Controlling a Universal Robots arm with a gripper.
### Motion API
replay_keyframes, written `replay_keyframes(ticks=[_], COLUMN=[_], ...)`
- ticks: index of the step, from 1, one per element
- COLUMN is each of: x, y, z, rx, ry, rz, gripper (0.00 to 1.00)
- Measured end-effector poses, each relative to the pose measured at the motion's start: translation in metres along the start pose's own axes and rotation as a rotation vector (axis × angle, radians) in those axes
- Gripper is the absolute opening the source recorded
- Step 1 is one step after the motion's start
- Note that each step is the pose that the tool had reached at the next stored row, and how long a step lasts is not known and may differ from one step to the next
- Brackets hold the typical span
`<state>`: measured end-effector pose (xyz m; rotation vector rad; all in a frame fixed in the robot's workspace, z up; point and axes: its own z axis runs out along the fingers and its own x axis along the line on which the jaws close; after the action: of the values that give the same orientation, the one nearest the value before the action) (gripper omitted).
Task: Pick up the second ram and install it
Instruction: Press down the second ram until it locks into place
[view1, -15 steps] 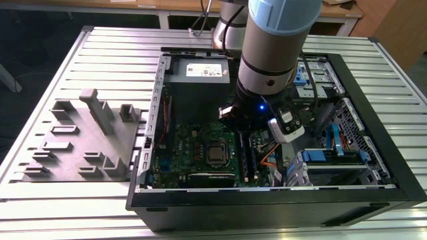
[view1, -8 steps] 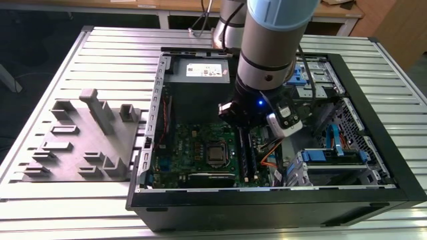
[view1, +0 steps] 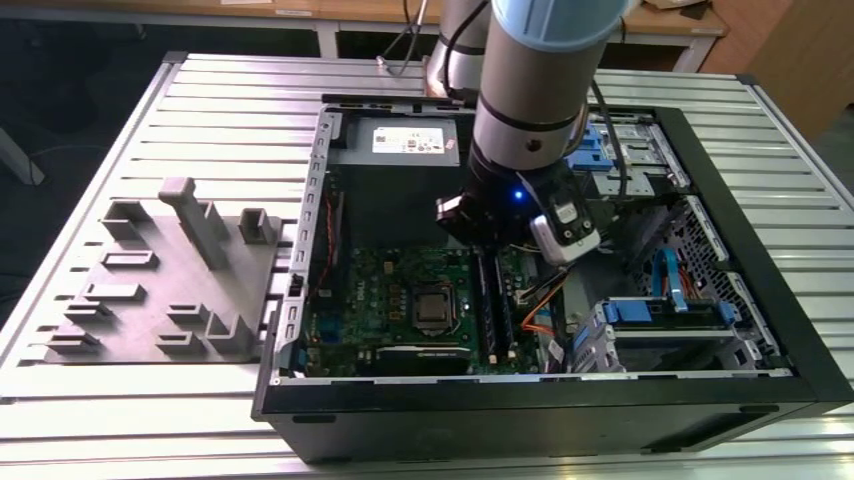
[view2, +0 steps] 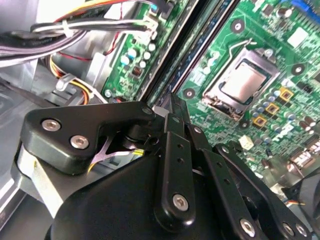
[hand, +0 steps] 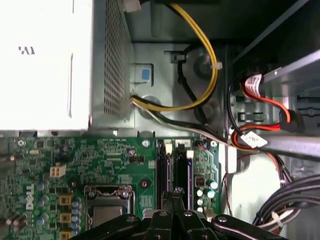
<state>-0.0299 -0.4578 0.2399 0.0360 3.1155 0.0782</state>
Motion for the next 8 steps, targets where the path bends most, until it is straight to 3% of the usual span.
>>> replay_keyframes(ticks=[8], x=[0.0002], y=[0.0076], z=[0.0008], rx=[0.0000], ry=[0.0000], rz=[0.000], gripper=[0.07])
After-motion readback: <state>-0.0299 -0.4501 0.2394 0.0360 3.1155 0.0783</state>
